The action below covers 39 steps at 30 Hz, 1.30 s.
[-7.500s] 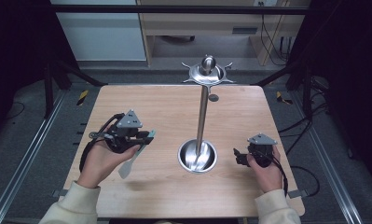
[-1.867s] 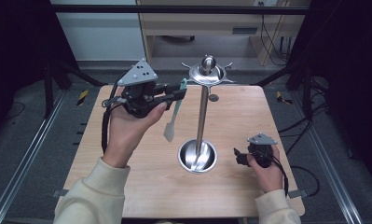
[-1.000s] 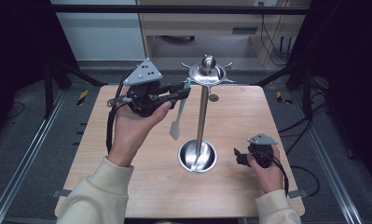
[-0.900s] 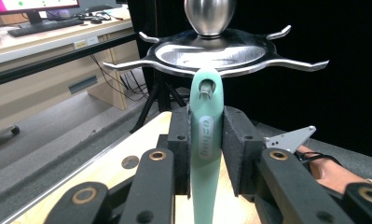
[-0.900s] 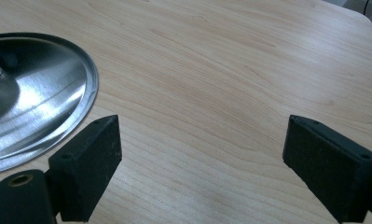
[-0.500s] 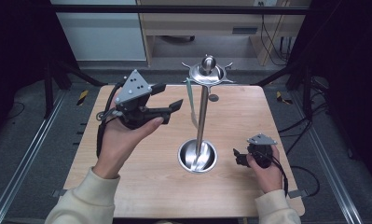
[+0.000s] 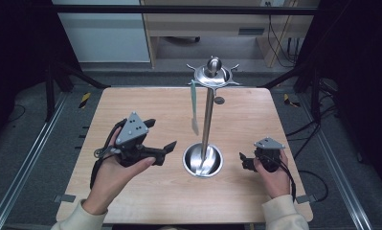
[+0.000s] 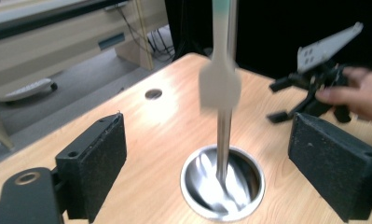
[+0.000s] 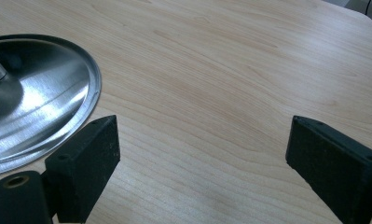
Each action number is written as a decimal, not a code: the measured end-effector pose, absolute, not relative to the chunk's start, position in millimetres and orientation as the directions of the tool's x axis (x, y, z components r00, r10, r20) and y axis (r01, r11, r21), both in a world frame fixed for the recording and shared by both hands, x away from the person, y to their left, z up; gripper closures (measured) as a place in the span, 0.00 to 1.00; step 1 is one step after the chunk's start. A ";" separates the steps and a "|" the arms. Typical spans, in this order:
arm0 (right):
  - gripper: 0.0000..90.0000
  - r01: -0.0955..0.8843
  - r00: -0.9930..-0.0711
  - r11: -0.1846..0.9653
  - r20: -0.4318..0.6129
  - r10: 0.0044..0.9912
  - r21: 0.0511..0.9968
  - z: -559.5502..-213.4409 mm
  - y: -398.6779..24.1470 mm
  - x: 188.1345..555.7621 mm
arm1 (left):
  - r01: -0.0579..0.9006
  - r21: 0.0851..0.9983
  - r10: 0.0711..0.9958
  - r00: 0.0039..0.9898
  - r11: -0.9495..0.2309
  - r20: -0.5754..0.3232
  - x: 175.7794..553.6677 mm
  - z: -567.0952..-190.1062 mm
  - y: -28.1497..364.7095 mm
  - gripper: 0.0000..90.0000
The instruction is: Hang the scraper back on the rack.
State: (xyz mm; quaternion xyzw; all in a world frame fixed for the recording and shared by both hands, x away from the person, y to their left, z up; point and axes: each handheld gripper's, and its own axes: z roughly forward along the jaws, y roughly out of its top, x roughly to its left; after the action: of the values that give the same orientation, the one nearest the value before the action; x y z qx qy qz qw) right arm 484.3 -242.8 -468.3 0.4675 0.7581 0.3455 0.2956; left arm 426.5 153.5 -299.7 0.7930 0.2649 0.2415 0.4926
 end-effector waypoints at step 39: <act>0.11 0.496 -0.385 0.329 -0.136 0.913 0.803 -467.7 -243.2 482.6 | 0.411 0.872 0.844 0.536 -0.265 0.004 476.6 -428.2 265.0 0.08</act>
State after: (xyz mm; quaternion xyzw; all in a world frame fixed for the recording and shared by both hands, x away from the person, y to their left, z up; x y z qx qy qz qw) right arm 482.6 -243.2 -467.7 0.4653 0.7573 0.3449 0.3018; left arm 476.6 265.0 -428.2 0.7565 0.4149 0.2451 0.4422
